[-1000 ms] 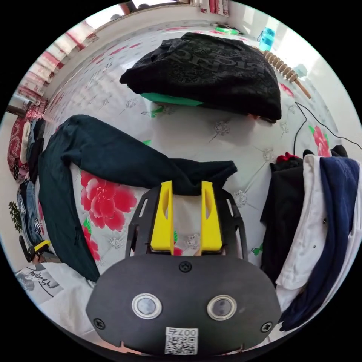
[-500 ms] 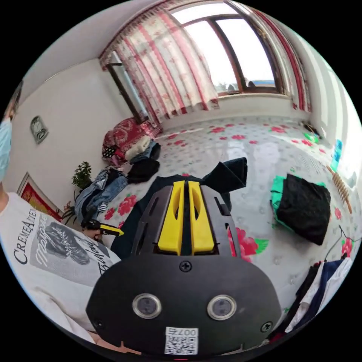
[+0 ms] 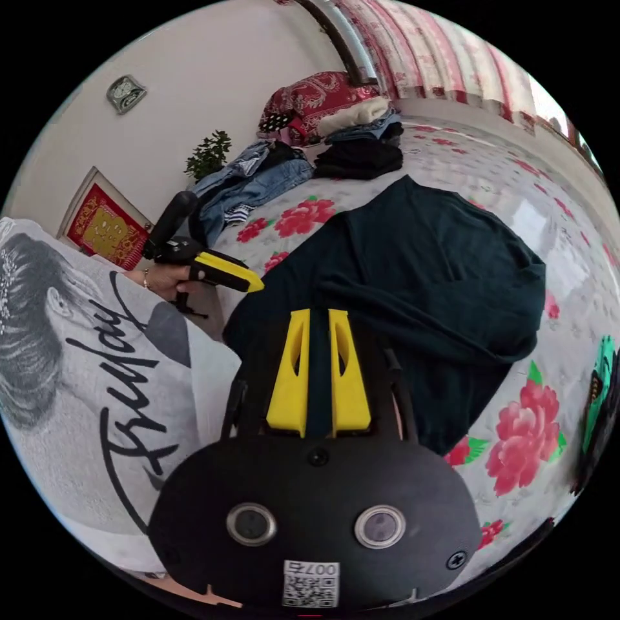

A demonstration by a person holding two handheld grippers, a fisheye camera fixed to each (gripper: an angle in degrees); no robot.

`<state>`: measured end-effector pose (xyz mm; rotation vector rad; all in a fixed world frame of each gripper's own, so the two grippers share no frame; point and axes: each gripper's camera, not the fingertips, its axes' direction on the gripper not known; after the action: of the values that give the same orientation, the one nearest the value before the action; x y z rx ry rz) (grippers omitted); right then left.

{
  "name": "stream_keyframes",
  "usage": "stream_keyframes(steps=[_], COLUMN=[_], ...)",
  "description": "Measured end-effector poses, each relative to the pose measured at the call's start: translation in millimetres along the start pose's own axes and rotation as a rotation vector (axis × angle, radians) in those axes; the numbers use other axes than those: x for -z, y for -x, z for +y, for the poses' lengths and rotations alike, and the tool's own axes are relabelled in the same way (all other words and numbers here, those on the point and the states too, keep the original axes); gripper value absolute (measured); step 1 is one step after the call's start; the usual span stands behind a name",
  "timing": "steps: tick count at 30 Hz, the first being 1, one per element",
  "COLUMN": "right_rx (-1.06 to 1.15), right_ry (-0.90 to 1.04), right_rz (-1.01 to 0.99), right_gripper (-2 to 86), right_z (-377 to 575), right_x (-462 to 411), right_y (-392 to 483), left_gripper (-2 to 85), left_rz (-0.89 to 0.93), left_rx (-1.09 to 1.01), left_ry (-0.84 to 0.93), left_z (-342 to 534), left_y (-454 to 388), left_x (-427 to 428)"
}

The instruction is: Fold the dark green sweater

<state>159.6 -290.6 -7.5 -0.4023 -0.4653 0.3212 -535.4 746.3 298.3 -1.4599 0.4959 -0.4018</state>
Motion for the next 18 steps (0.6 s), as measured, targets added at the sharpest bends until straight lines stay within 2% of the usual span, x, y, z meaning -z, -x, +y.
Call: stream_keyframes(steps=[6, 11, 13, 15, 18], right_rx=[-0.119, -0.179, -0.200, -0.195, -0.168], right_ry=[0.094, 0.190, 0.254, 0.318, 0.207], right_rz=[0.213, 0.208, 0.193, 0.168, 0.250], right_gripper=[4.2, 4.3, 4.4, 4.4, 4.4], right_z=[9, 7, 13, 20, 38], right_x=[-1, -30, -56, -80, -89], right_y=[-63, -89, -94, -93, -77], left_gripper=[10.7, 13.0, 12.2, 2.6, -0.3], left_rz=[0.028, -0.002, -0.017, -0.082, -0.044], left_rx=[-0.098, -0.216, -0.249, -0.266, -0.295], left_ry=[-0.024, 0.006, 0.072, 0.183, 0.118], left_z=[-26, -68, -79, -82, -81], left_y=[-14, -41, -51, -63, -72], left_x=[-23, -56, -81, -112, -95])
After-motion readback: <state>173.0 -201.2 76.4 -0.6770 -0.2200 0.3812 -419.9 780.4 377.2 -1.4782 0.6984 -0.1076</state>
